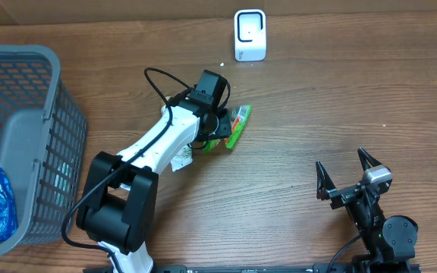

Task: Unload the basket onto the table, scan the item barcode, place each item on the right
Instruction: 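Carry the green bag toward the scanner and release it on the table, then move the left gripper back over the basket and lower it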

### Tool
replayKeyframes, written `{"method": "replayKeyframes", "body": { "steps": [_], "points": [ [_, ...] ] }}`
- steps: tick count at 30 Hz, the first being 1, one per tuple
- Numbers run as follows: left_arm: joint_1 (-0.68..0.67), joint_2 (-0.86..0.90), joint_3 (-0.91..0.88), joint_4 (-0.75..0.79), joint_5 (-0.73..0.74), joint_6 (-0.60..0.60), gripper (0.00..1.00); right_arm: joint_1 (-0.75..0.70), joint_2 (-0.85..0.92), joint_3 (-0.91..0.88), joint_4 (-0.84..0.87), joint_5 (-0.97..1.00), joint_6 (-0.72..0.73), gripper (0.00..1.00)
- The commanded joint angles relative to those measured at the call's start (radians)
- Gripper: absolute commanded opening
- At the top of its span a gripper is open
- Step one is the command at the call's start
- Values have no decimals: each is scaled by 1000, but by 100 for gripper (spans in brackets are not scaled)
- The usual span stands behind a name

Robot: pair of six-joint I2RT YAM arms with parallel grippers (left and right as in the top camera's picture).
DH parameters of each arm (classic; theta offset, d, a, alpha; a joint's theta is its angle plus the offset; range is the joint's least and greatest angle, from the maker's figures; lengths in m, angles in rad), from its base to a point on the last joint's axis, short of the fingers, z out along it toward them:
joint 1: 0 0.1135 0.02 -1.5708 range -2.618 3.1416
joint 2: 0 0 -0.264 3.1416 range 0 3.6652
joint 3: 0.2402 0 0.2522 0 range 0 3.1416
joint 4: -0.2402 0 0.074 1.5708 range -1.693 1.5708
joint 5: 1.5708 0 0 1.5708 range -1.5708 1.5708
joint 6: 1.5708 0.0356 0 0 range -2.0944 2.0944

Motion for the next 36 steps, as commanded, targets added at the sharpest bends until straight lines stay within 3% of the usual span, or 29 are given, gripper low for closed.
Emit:
{"method": "replayKeyframes", "body": {
  "steps": [1,3,12,18,22,27,36],
  "points": [
    [0,-27,68,-36,3,20,61,5,-8,-11,6,3,3,100],
    [-1,-32,111,-77,2,35,67,5,-8,-11,6,3,3,100],
    [0,-71,494,-460,-95,123,71,5,-8,-11,6,3,3,100],
    [36,-112,739,-688,-204,170,83,5,-8,-11,6,3,3,100],
    [131,-153,811,-768,-269,185,85,5,-8,-11,6,3,3,100],
    [369,-223,816,-855,-266,217,85,5,-8,-11,6,3,3,100],
    [670,-227,815,-890,-254,259,89,5,-8,-11,6,3,3,100]
  ]
}}
